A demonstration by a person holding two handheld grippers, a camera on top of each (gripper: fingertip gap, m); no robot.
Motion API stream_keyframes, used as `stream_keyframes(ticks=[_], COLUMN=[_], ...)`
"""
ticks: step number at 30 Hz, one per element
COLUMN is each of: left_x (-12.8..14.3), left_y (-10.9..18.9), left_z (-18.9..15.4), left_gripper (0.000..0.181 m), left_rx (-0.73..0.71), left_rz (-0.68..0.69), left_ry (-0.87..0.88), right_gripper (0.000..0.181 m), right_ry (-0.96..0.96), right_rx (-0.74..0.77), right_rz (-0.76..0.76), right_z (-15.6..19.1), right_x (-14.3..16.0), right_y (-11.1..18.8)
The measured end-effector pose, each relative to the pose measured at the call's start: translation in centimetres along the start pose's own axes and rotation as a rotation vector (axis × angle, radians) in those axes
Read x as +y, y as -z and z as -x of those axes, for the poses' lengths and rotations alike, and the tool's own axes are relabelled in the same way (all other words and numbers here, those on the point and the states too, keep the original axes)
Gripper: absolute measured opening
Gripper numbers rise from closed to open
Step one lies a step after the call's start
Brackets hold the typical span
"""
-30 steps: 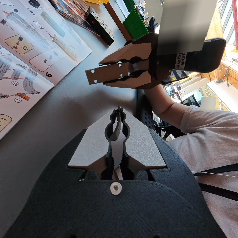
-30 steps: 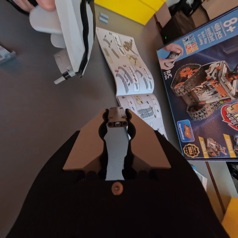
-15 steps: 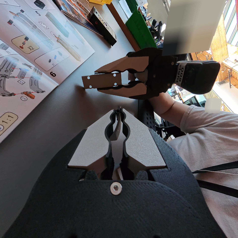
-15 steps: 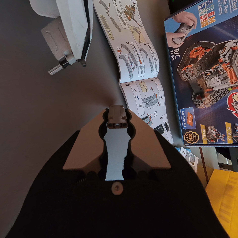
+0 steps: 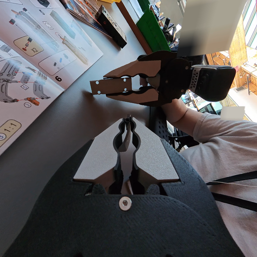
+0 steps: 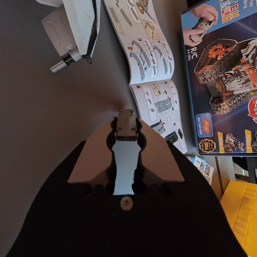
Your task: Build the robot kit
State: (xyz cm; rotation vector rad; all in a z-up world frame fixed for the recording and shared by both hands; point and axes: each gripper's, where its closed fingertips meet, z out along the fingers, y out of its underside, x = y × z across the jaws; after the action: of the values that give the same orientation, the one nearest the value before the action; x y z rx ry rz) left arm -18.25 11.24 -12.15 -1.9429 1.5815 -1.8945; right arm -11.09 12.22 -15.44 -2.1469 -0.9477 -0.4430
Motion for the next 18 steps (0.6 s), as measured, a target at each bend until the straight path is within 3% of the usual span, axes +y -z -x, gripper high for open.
stream_keyframes(ticks=[9, 13, 18], left_x=[0.0, -0.2, -0.1], left_y=[0.1, 0.2, 0.2], left_z=[0.0, 0.1, 0.7], left_gripper=[0.005, 0.005, 0.005], left_rx=[-0.002, -0.004, 0.006], left_rz=[-0.001, -0.005, -0.012], left_ry=[0.001, -0.001, 0.027], right_gripper=[0.025, 0.026, 0.026], right_ry=[0.026, -0.007, -0.221], right_rx=[0.067, 0.298, 0.439], right_rz=[0.013, -0.089, -0.295], right_z=[-0.9, -5.5, -12.4], right_x=[0.1, -3.0, -9.9], right_y=[0.1, 2.0, 5.4])
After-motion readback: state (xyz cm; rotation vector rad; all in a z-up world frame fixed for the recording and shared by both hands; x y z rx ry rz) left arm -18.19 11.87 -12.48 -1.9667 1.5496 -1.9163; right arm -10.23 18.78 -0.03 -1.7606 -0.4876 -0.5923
